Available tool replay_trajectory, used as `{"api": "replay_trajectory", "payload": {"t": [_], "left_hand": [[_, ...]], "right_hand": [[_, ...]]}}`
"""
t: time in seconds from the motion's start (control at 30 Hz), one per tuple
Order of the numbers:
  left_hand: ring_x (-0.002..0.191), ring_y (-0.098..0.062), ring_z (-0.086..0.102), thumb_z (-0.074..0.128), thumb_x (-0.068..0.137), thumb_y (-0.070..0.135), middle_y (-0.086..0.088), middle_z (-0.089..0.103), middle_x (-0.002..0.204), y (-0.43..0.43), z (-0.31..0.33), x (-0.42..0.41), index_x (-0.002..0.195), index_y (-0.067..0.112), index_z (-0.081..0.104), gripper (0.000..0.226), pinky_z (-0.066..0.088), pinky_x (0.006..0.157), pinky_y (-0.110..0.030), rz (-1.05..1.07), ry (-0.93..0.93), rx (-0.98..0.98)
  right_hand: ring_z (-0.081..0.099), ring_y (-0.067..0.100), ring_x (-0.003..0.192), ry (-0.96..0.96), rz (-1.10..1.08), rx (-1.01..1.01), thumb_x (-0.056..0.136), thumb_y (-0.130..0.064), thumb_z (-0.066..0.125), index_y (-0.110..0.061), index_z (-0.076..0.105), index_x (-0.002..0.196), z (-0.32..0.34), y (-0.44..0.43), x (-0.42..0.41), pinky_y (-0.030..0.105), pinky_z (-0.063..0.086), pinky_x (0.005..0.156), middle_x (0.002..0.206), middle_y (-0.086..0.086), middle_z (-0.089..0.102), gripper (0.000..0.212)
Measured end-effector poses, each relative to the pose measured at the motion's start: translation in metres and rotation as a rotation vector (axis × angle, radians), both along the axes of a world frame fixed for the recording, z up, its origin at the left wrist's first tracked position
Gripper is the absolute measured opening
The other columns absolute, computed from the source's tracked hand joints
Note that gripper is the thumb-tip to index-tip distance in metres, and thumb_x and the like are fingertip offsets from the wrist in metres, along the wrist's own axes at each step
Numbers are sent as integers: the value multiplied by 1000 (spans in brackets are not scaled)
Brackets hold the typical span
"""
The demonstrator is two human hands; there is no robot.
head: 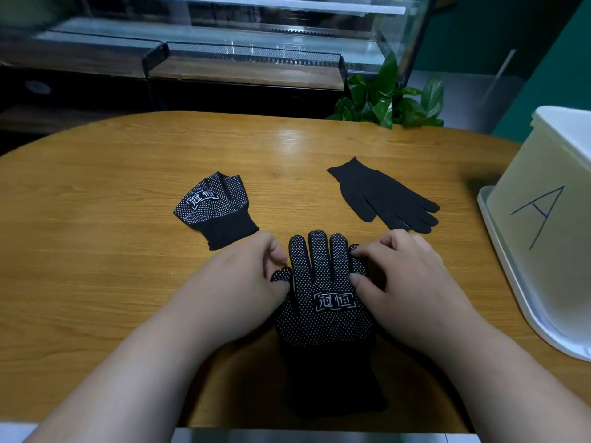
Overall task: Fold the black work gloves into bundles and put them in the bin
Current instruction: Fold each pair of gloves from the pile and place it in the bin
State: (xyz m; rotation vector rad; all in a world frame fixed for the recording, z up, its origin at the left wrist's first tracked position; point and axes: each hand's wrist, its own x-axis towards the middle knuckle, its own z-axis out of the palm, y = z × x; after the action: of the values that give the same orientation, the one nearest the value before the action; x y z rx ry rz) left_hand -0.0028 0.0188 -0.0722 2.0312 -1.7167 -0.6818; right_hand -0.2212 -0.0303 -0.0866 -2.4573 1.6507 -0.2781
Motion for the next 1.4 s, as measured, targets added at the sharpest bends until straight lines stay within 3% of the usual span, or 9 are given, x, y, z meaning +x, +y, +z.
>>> {"api": "replay_trajectory", "payload": {"t": [0.2,0.37,0.5,0.7,0.87,1.0,1.07,1.2,1.4], "left_hand": [[55,-5,49,81,77,26,15,56,62,1,-1,0,78,29,67,15,42,59,-25,34,282,-78],[64,-2,55,81,77,28,16,62,76,10,2,-11,78,35,64,19,44,60,-14,-147,145,-112],[77,0,58,83,73,34,29,55,98,11,-5,-18,87,44,58,30,51,67,-23,-257,71,-164],[86,1,53,74,83,40,21,56,87,9,-7,-26,86,41,62,13,47,82,-24,-422,-50,-146],[82,-1,65,56,85,38,23,69,85,14,-11,-12,99,42,64,17,56,73,-38,-398,114,-176],[80,-1,67,56,90,15,24,69,86,13,-12,-5,98,43,62,30,57,75,-40,-369,179,-182],[77,-4,67,57,91,6,16,68,82,11,-10,-2,93,39,61,34,55,74,-36,-343,226,-181],[72,-8,60,61,88,24,7,66,79,6,-8,1,90,37,63,13,48,68,-30,-254,367,-208],[76,10,51,67,90,17,16,59,86,-12,-10,8,88,32,66,14,33,66,-5,-107,81,-249]], "right_hand": [[35,12,119,48,-19,-12,96,-56,45,-42,50,135,0,0,0,34,32,103,120,-12,43,42],[36,11,124,51,-13,-17,96,-54,41,-37,48,135,-5,2,4,35,32,106,127,-13,46,44],[37,11,126,21,-12,-3,95,-51,43,-36,49,135,-6,2,4,36,31,108,129,-13,47,43],[39,12,126,7,-18,-20,95,-49,45,-33,52,133,-8,2,4,38,29,112,129,-12,50,42],[38,11,129,-49,-10,-28,96,-54,41,-33,54,133,-8,2,3,39,27,114,132,-11,50,45],[24,-5,127,-161,70,-51,87,-67,48,-35,49,134,-3,9,5,30,20,114,136,-19,41,57],[16,-3,138,-145,146,-10,79,-75,52,-39,42,139,-4,14,9,36,13,121,143,-21,33,70],[-1,3,149,-67,157,62,77,-79,52,-46,30,145,-6,16,14,44,-6,124,153,-24,20,79],[29,4,134,-131,20,69,94,-58,47,-39,47,139,11,-2,4,32,26,112,139,-18,43,49]]}}
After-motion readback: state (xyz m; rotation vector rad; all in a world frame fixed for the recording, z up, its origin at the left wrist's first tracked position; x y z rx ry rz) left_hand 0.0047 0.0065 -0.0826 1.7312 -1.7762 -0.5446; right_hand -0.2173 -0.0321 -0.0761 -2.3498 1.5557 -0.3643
